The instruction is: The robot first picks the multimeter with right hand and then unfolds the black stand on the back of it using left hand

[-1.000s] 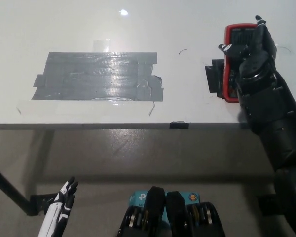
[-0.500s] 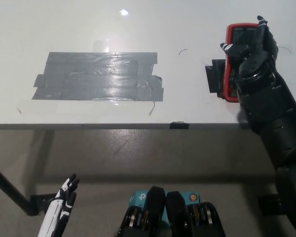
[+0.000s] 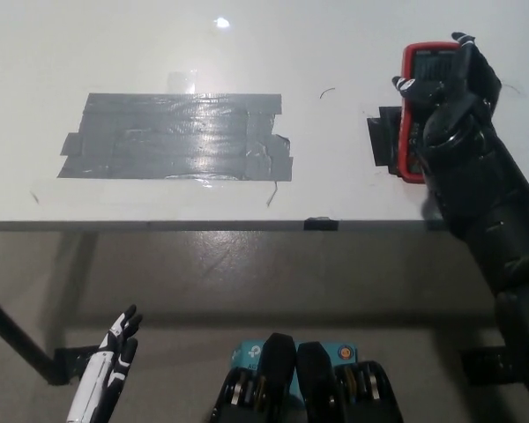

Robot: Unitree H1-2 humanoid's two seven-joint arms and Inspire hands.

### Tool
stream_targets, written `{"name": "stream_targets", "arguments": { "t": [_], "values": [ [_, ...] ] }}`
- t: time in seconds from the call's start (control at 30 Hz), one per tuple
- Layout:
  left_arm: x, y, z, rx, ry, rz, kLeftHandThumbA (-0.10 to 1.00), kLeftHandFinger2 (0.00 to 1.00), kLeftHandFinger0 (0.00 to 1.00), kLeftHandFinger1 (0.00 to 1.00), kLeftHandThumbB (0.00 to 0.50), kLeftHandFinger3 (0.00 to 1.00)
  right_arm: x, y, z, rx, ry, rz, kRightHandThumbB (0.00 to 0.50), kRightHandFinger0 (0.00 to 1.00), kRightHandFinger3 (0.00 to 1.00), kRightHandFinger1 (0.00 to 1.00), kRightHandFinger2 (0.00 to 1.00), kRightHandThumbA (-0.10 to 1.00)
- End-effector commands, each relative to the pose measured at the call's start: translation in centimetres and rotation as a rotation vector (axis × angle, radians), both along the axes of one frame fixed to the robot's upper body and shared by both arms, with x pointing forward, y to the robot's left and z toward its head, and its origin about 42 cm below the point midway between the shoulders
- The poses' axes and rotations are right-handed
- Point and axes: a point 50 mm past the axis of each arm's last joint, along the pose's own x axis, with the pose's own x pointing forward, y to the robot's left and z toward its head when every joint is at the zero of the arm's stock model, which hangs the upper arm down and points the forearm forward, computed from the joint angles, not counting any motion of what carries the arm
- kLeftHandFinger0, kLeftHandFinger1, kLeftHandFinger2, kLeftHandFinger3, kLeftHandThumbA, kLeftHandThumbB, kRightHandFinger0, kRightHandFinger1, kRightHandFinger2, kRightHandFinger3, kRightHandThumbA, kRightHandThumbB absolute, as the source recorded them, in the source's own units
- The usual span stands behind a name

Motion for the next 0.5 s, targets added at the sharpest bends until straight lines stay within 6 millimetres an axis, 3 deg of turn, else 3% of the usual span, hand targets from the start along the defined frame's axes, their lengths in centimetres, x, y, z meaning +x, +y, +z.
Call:
{"name": "stream_targets", "arguments": {
  "t": [0.0, 0.07, 0.13, 0.2, 0.37, 0.43, 0.47],
  "values": [
    [0.6, 0.4, 1.4, 0.005, -0.057, -0.006, 1.0, 1.0, 1.0, 1.0, 0.255, 1.0, -0.2, -0.8, -1.1, 0.032, -0.049, -0.011, 0.281, 0.02, 0.45, 0.05, 0.19, -0.1],
    [0.8, 0.5, 1.5, -0.006, -0.058, -0.006, 1.0, 1.0, 1.0, 1.0, 0.26, 1.0, -0.1, -0.8, -1.0, 0.046, -0.06, -0.01, 0.275, 0.03, 0.48, 0.06, 0.19, -0.1],
    [0.9, 0.5, 1.6, -0.018, -0.058, -0.006, 1.0, 1.0, 1.0, 1.0, 0.261, 1.0, -0.1, -0.9, -0.8, 0.065, -0.079, -0.019, 0.26, 0.05, 0.4, 0.1, 0.21, -0.1],
    [0.9, 0.5, 1.7, -0.022, -0.059, -0.003, 1.0, 1.0, 1.0, 1.0, 0.261, 1.0, 0.0, -1.1, -0.7, 0.077, -0.096, -0.022, 0.247, 0.0, 0.34, 0.0, 0.12, -0.1],
    [0.9, 0.5, 1.7, -0.013, -0.059, -0.005, 1.0, 1.0, 1.0, 1.0, 0.261, 1.0, -0.1, -1.3, -0.1, 0.168, -0.19, -0.025, 0.25, 0.0, 0.15, 0.0, 0.05, -0.1],
    [1.0, 0.6, 1.7, -0.008, -0.066, -0.004, 1.0, 1.0, 1.0, 1.0, 0.265, 1.0, 0.0, -1.3, 0.6, 0.225, -0.244, -0.019, 0.253, 0.0, 0.13, 0.0, 0.04, -0.1],
    [1.0, 0.6, 1.8, -0.005, -0.071, -0.005, 1.0, 1.0, 1.0, 1.0, 0.26, 1.0, 0.1, -1.2, 1.4, 0.297, -0.298, -0.01, 0.249, 0.0, 0.17, 0.02, 0.07, -0.1]
  ]
}}
